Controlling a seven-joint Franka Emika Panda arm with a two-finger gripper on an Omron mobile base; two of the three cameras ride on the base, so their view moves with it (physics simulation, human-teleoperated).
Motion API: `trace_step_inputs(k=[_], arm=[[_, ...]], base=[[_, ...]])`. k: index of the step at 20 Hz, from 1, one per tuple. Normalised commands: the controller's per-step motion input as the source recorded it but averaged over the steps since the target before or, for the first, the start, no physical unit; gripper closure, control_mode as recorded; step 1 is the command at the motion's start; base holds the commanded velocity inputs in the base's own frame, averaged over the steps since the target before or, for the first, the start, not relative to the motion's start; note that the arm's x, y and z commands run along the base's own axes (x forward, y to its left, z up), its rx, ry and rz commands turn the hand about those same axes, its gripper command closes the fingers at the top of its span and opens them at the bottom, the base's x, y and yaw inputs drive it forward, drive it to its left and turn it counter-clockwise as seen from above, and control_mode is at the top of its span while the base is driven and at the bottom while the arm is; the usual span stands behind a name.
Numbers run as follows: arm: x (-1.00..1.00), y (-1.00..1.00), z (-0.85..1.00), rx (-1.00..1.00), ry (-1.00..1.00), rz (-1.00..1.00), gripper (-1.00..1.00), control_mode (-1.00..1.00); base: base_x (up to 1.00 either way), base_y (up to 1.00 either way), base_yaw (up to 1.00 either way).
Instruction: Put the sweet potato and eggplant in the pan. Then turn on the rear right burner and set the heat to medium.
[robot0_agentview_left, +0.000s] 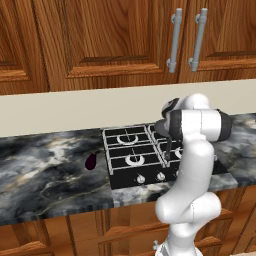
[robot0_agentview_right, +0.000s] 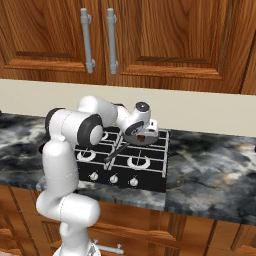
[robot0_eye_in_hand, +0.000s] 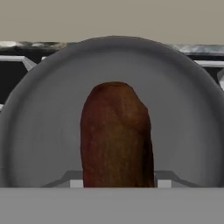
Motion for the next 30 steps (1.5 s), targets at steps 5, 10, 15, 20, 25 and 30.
trace_step_inputs(k=[5, 10, 15, 20, 25, 30], arm=[[0.21, 0.0, -0.17, 0.0, 0.0, 0.0, 1.0, -1.0], [0.17, 0.0, -0.07, 0.0, 0.0, 0.0, 1.0, -1.0], [0.13, 0.0, 0.0, 0.0, 0.0, 0.0, 1.0, -1.0], [0.07, 0.0, 0.0, 0.0, 0.0, 0.0, 1.0, -1.0], [0.0, 0.0, 0.0, 0.02, 0.0, 0.0, -1.0, -1.0], [0.0, 0.0, 0.0, 0.0, -0.01, 0.0, -1.0, -1.0]], base=[[0.0, 0.0, 0.0], [0.0, 0.0, 0.0], [0.0, 0.0, 0.0], [0.0, 0.0, 0.0], [0.0, 0.0, 0.0], [0.0, 0.0, 0.0]])
